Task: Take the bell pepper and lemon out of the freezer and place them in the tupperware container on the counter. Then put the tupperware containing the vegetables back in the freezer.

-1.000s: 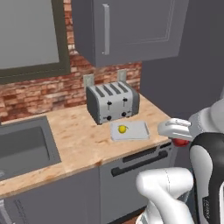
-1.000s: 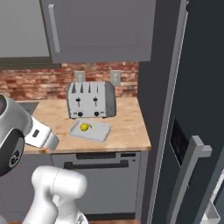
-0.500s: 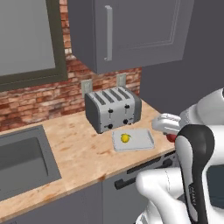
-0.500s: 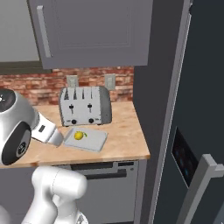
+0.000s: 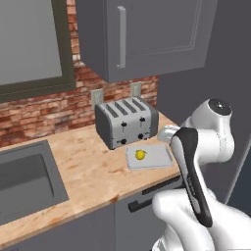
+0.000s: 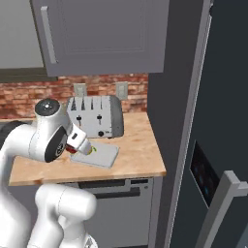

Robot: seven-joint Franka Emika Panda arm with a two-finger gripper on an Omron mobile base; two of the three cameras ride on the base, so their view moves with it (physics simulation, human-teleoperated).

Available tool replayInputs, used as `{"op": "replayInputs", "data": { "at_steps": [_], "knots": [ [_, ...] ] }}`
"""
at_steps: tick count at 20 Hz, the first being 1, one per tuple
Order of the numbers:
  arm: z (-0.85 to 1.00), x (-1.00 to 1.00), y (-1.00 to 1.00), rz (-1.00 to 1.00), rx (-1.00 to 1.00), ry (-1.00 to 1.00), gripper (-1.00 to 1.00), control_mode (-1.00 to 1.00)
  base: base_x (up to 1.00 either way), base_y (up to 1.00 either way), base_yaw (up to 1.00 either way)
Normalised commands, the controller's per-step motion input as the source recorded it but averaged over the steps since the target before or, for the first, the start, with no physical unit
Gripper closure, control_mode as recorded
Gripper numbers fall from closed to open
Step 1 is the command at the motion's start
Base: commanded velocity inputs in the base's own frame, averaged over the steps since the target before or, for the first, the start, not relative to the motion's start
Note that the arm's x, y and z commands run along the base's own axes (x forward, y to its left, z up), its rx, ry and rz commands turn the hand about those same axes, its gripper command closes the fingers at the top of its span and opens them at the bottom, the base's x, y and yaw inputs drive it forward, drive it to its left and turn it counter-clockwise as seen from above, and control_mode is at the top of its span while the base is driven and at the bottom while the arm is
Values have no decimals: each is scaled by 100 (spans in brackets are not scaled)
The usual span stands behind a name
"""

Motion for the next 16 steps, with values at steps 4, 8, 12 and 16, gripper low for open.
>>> {"op": "replayInputs", "data": {
  "at_steps": [4, 8, 12, 16],
  "knots": [
    [-80, 100, 0, 0, 0, 7, 100, -100, 0, 0, 0],
    [-68, 100, 0, 0, 0, 8, 100, -100, 0, 0, 0],
    [-50, 100, 0, 0, 0, 3, 100, -100, 0, 0, 0],
    [-37, 73, 0, 0, -2, 0, 100, -100, 0, 0, 0]
  ]
}}
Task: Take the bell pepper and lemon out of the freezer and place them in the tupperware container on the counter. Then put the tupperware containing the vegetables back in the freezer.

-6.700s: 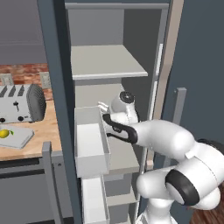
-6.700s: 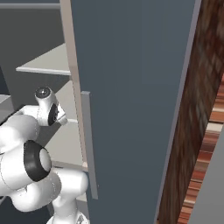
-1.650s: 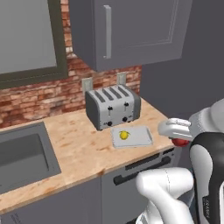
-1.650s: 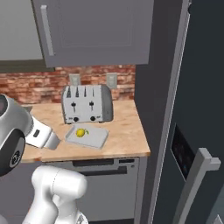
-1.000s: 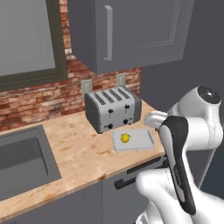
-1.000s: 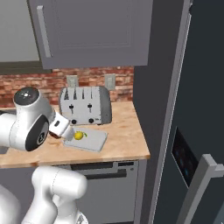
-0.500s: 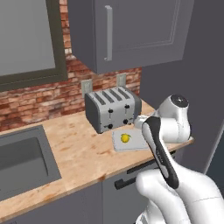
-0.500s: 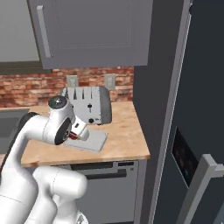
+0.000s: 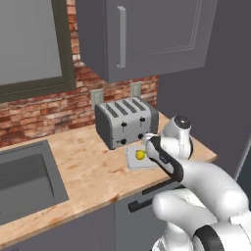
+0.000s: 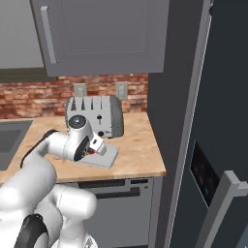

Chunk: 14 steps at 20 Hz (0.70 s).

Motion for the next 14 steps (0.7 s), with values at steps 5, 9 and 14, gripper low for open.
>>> {"op": "replayInputs", "data": {
  "at_steps": [5, 9, 14],
  "knots": [
    [-39, 37, 0, 0, -3, 0, 100, -100, 0, 0, 0],
    [-34, 7, 0, 0, 0, 0, 100, -100, 0, 0, 0],
    [-35, 24, 0, 0, 0, 0, 100, -100, 0, 0, 0]
  ]
}}
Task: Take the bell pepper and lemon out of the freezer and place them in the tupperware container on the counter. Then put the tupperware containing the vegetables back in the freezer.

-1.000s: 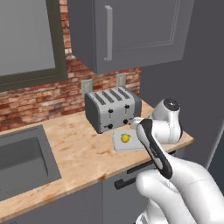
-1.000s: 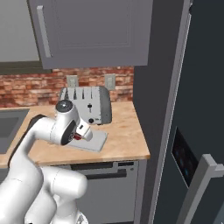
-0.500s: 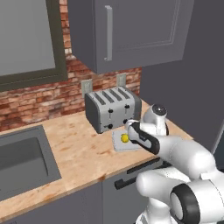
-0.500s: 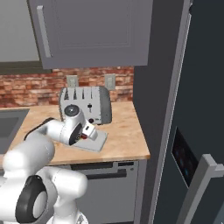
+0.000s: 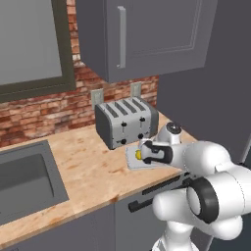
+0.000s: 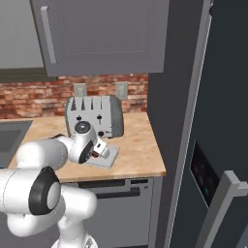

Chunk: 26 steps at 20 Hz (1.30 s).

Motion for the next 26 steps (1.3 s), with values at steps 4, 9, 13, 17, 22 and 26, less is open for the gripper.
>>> {"op": "replayInputs", "data": {
  "at_steps": [4, 9, 13, 17, 22, 26],
  "knots": [
    [-29, 24, 0, 0, 0, 0, 100, -100, 0, 0, 0],
    [-17, 41, 0, 0, 0, 0, 100, -100, 0, 0, 0],
    [-6, 24, 0, 0, 0, 0, -100, -100, 0, 0, 0],
    [0, 14, 0, 0, 0, 1, -100, -100, 0, 0, 0],
    [0, 19, 0, 0, 0, 3, -100, -100, 0, 0, 0],
    [4, 12, -1, 0, 0, 3, -100, -100, 0, 0, 0]
  ]
}}
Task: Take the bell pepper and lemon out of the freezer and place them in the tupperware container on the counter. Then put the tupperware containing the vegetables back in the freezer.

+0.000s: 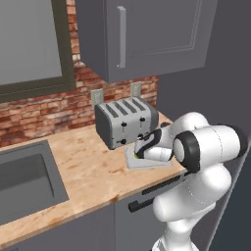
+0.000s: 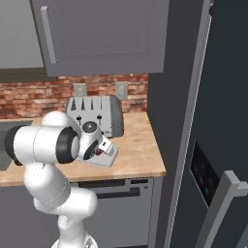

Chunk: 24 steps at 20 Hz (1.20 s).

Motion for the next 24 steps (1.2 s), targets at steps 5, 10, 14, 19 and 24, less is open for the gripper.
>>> {"op": "replayInputs", "data": {
  "at_steps": [5, 10, 14, 19, 24],
  "knots": [
    [48, -34, -10, 0, 0, -2, -100, -100, 0, 0, 0],
    [73, -41, -20, 0, 0, -3, -100, -100, 0, 0, 0],
    [77, 0, -24, 0, 0, 0, -100, -100, 0, 0, 0],
    [52, 8, -26, 0, 0, 5, -100, -100, 0, 0, 0],
    [-4, 7, -44, 0, 0, 16, -100, -100, 0, 0, 0]
  ]
}}
